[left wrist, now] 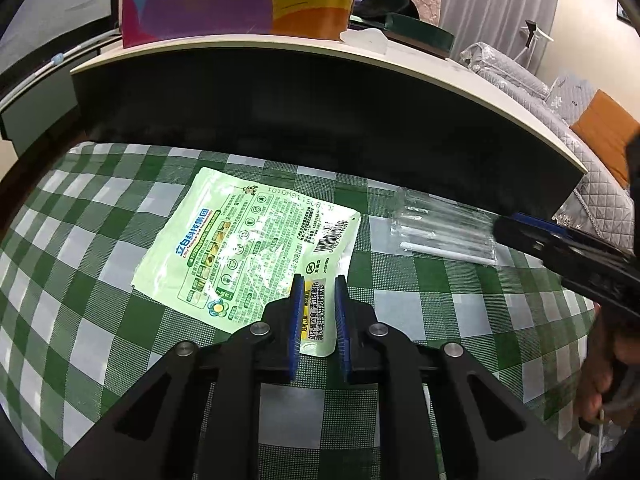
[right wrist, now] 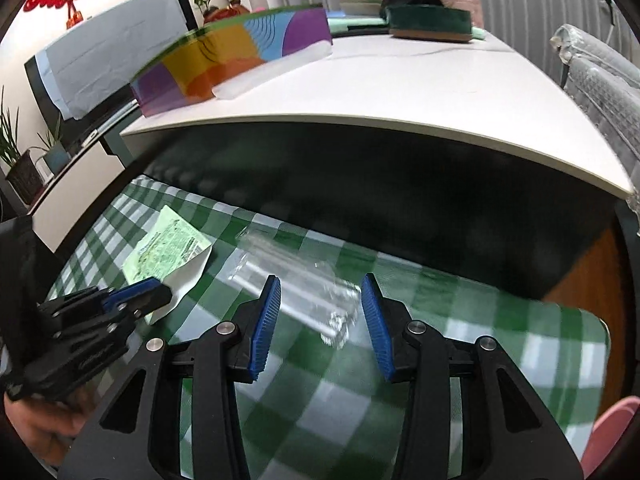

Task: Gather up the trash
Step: 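Grasp the green snack packet with the left gripper while the right gripper grasps the clear plastic sleeve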

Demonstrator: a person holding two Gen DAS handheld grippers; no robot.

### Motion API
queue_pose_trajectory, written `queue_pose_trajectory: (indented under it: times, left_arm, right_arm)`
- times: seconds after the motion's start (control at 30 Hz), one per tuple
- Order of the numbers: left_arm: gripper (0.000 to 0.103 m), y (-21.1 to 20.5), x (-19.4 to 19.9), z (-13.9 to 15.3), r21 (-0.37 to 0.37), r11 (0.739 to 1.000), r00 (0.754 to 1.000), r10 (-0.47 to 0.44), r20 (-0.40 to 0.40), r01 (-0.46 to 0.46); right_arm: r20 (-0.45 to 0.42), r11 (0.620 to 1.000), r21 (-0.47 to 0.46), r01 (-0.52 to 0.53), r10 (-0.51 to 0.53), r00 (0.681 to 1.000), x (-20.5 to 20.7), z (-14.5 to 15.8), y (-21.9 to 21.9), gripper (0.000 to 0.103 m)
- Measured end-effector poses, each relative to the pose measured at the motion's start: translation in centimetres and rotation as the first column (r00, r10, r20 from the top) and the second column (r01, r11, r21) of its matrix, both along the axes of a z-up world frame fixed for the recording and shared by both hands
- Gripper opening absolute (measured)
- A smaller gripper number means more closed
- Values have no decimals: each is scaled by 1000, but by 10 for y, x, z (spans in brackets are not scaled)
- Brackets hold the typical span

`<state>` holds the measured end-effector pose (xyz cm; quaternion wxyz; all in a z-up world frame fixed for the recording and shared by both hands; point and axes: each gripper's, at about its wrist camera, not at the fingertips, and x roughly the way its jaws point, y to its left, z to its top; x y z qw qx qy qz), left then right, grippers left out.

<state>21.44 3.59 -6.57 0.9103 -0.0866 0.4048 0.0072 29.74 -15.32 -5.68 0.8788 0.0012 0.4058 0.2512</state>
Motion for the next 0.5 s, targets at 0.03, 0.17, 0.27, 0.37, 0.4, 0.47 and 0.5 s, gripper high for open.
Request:
queue_pose_trajectory:
  times: [0.03,0.17,0.27,0.37,0.4,0.47,0.5]
  left_arm:
    - [15,0,0,0,-1,1000,1000,0,0,0]
    - [15,1,0,0,-2,1000,1000,-1,-2,1]
    - [15,1,0,0,-1,1000,1000,0,1,0]
    - [15,0,0,0,0,1000,1000,0,3,0]
    - [15,-1,-1,0,-1,1000,1000,2,4,-2]
    - [15,-1,-2,1,-3,1000,1000,3,4,-3]
    - [15,-2,-4,1,-3,1000,1000,0,4,0]
  right_arm:
    - [-6,1000,-3,-2,2,1000,4,-2,3,43]
    - [-39,999,-25,-26,25,999,10,-10,10,42]
    - [-48,999,-25,-29,28,998,7,-13,10,17]
    - [-62,1000,-5,-22,21,998,-1,-15,4,4]
    - [-59,1000,-3,-19,18,998,-5,-13,2,3]
    - [-53,1000,0,-13,13,999,-13,-9,-2,2]
    - [-48,1000,5,-8,8,999,-19,-6,-5,2]
